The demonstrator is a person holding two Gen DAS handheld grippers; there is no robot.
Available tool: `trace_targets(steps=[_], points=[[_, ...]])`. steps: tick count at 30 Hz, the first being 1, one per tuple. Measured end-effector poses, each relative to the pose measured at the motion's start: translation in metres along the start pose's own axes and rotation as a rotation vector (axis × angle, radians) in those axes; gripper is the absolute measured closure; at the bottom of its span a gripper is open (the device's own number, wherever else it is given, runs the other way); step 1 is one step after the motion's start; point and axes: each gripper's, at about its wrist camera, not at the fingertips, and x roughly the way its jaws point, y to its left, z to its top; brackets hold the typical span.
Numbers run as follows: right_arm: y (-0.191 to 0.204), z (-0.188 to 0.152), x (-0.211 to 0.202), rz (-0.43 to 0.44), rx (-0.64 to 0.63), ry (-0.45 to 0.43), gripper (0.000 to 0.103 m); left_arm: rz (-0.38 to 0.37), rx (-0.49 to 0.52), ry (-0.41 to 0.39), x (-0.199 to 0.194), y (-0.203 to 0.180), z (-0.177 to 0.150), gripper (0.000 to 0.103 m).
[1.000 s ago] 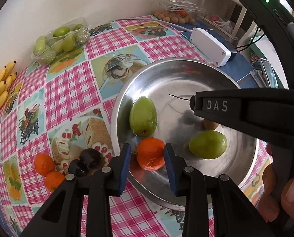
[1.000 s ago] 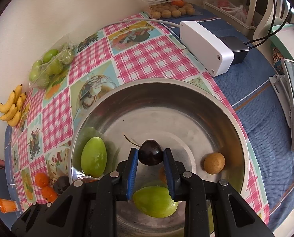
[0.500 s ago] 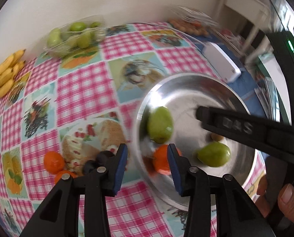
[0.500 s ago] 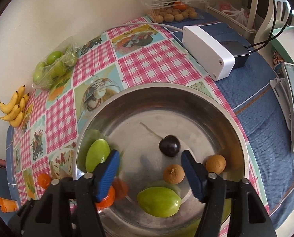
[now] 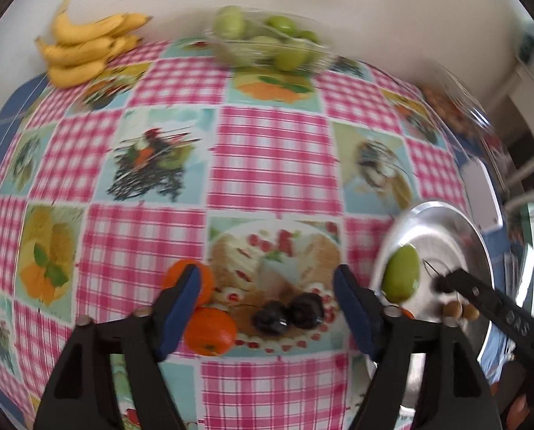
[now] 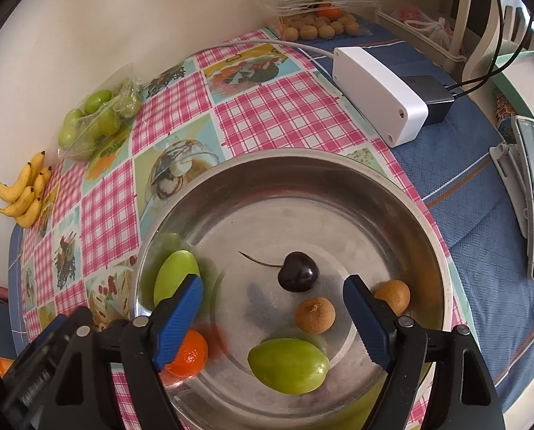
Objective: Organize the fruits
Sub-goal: 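Move both tools back toward the remaining tangerines and plums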
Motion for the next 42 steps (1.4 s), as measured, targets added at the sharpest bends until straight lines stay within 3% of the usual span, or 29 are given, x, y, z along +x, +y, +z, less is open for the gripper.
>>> trace_targets(steps=[5,14,29,42], points=[[0.001,0.0,-0.001,0.001,-0.02,-0.004,0.014,0.018,-0.074,0.008,0.005,0.017,0.001,0.014],[0.004,0.001,0.0,0.002,-0.036,-0.006,0.006,0.066,-0.143,-0.003,0.009,0.034,0.003,0.014],[0.018,-0.003,-0.001,0.012,-0.088,-0.008,0.0,0.118,-0.154,-0.035,0.003,0.046,0.005,0.011],[0.073,-0.024,-0.016,0.091,-0.213,-0.03,0.0,0.117,-0.223,-0.098,-0.02,0.078,0.01,0.011]])
